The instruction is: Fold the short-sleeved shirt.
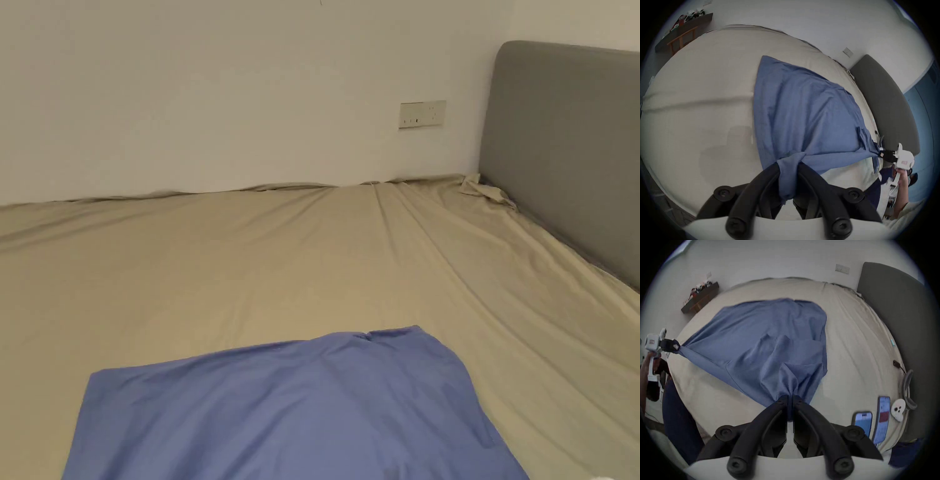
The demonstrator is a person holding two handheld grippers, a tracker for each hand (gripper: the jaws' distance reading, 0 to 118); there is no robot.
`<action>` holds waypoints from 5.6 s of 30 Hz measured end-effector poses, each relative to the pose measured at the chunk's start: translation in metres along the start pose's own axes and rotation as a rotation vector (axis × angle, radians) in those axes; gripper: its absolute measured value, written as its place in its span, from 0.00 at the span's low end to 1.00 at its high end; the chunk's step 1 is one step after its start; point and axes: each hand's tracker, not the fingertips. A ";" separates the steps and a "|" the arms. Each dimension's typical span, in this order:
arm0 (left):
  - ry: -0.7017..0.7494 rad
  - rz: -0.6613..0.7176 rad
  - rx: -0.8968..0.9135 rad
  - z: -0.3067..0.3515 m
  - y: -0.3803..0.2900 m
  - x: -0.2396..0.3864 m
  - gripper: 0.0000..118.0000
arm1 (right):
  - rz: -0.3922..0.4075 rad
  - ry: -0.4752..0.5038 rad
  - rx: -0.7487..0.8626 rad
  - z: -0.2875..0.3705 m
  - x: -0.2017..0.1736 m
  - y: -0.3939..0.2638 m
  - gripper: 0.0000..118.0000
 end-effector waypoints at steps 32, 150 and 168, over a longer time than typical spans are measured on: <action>0.153 -0.179 0.214 0.021 -0.066 0.014 1.00 | 0.019 0.046 -0.038 -0.007 -0.008 -0.041 0.97; 0.261 -0.002 0.161 -0.090 -0.004 0.007 0.00 | -0.171 0.112 0.273 -0.066 -0.049 0.007 0.03; 0.214 -0.047 0.201 -0.116 0.029 0.018 0.07 | -0.283 -0.102 0.225 -0.079 0.022 0.030 0.03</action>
